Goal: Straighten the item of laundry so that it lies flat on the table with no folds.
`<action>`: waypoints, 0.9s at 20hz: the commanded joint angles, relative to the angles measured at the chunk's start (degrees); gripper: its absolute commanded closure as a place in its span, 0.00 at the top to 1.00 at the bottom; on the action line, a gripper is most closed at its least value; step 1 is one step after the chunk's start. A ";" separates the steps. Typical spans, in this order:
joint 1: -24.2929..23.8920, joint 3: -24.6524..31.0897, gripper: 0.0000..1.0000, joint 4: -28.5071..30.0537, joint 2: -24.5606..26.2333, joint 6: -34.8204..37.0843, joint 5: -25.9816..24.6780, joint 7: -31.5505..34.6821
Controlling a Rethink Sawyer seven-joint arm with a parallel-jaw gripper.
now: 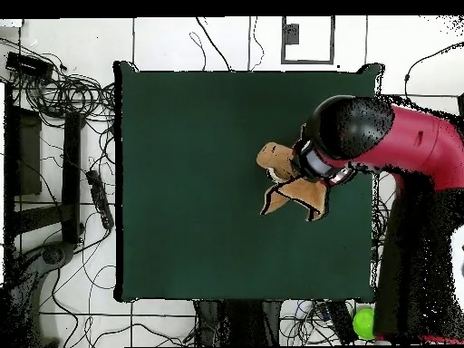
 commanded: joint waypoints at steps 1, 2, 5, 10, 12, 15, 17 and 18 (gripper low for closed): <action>3.03 6.88 0.00 3.79 3.37 -6.35 5.56 0.84; 3.32 6.75 0.00 3.86 3.52 -6.94 6.04 1.49; 4.00 6.70 0.00 3.84 4.26 -8.96 7.32 2.04; 4.85 5.49 0.00 4.33 4.05 -9.04 7.61 1.77; 4.97 5.15 0.00 4.34 3.94 -8.22 7.54 1.42; 4.97 4.48 0.00 6.02 2.44 -7.36 7.01 0.04; 4.52 4.26 0.00 6.83 1.63 -6.91 6.02 -2.27; 4.05 4.33 0.00 6.88 1.68 -6.78 5.70 -3.38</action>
